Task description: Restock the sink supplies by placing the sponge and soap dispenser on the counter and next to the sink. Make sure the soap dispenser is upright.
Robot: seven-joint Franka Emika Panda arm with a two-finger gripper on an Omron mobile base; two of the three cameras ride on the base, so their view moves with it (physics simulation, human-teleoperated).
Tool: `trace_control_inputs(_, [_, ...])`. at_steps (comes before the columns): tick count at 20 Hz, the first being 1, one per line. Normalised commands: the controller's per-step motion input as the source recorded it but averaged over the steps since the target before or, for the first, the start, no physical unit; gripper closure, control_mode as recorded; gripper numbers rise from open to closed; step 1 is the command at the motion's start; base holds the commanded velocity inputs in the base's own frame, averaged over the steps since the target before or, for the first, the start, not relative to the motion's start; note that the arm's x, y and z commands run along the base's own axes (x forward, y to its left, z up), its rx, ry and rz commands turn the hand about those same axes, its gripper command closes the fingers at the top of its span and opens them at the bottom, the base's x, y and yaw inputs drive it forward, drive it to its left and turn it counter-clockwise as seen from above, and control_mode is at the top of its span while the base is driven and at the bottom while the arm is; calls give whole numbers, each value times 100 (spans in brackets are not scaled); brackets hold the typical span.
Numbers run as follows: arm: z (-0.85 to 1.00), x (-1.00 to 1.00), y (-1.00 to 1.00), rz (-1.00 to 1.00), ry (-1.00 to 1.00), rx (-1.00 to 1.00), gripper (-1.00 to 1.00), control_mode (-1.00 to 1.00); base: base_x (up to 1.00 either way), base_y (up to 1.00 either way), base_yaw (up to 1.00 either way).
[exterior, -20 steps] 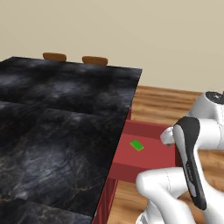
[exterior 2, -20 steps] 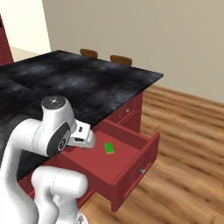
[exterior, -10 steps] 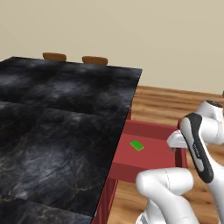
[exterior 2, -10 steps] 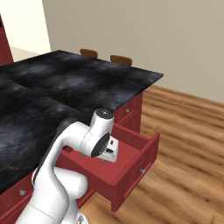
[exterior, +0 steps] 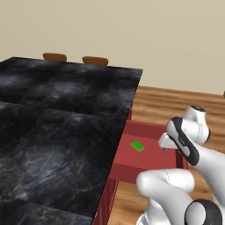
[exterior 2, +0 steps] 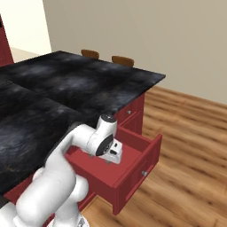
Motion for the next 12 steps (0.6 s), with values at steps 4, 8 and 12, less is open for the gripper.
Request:
trace_control_inputs(4, [-61,48,4,-9,5,-5,-100,-100,0,0,0])
trace_control_inputs(8, [-50,47,2,-7,3,-2,-100,-100,0,0,0])
trace_control_inputs(12, [-51,29,0,-3,0,0,-100,-100,0,0,0])
